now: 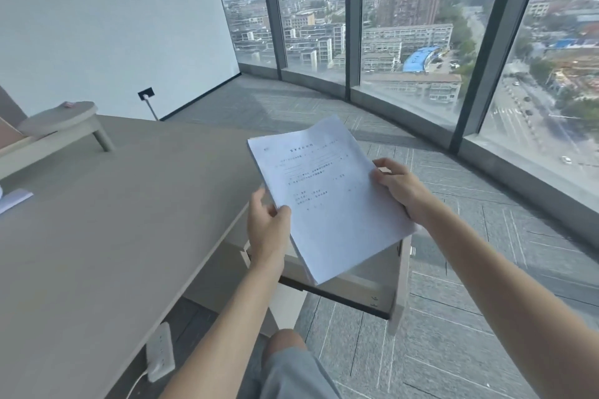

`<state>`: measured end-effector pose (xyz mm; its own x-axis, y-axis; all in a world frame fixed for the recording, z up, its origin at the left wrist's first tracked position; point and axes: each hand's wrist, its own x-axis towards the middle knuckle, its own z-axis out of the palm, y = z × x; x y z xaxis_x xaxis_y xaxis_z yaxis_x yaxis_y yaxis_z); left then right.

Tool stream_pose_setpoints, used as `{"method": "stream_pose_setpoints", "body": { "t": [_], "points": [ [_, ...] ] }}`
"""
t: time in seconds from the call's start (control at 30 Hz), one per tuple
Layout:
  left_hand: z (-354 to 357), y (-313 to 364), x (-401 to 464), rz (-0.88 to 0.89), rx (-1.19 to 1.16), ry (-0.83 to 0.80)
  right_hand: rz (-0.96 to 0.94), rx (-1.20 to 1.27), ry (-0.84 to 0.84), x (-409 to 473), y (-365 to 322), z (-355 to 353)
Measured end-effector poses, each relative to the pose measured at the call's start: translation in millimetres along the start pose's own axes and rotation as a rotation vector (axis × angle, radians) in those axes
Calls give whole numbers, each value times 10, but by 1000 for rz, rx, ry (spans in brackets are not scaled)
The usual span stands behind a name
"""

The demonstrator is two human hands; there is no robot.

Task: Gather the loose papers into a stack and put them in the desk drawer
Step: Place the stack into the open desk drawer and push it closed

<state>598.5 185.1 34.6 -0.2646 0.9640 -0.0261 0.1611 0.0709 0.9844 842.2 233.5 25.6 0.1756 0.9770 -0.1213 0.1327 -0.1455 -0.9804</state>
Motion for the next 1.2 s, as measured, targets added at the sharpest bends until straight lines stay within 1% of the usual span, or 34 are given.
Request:
{"method": "stream_pose_setpoints", "body": {
  "t": [0.1,0.2,0.37,0.47,0.53,0.63,0.8,0.93,1.0,1.07,1.2],
  "points": [
    [153,-172,93,15,106,-84,7,-112,3,212,89,-146],
    [292,-343,208,-8,223,-143,31,-285,-36,498,238,-166],
    [425,-620,432,-106,242,-212,93,-502,-94,978,521,-53],
    [497,-825,605,-167,295,-284,113,-580,-132,1236,695,17],
    [548,-966,697,-177,352,-332,117,-626,-153,1385,796,55],
    [641,-1146,784,-157,464,-422,99,-666,-186,1597,965,138],
    [817,-1367,861,-68,734,-617,16,-860,-255,1806,1146,305],
    [923,-1527,917,20,963,-648,-95,-1046,-296,1841,1280,456],
    [953,-1567,956,17,1071,-687,-138,-1160,-294,1836,1360,534],
    [957,-1571,972,-4,1133,-729,-141,-1249,-289,1827,1425,590],
    [963,-1525,998,-28,1165,-818,-155,-1399,-278,1813,1516,653]
  ]
}}
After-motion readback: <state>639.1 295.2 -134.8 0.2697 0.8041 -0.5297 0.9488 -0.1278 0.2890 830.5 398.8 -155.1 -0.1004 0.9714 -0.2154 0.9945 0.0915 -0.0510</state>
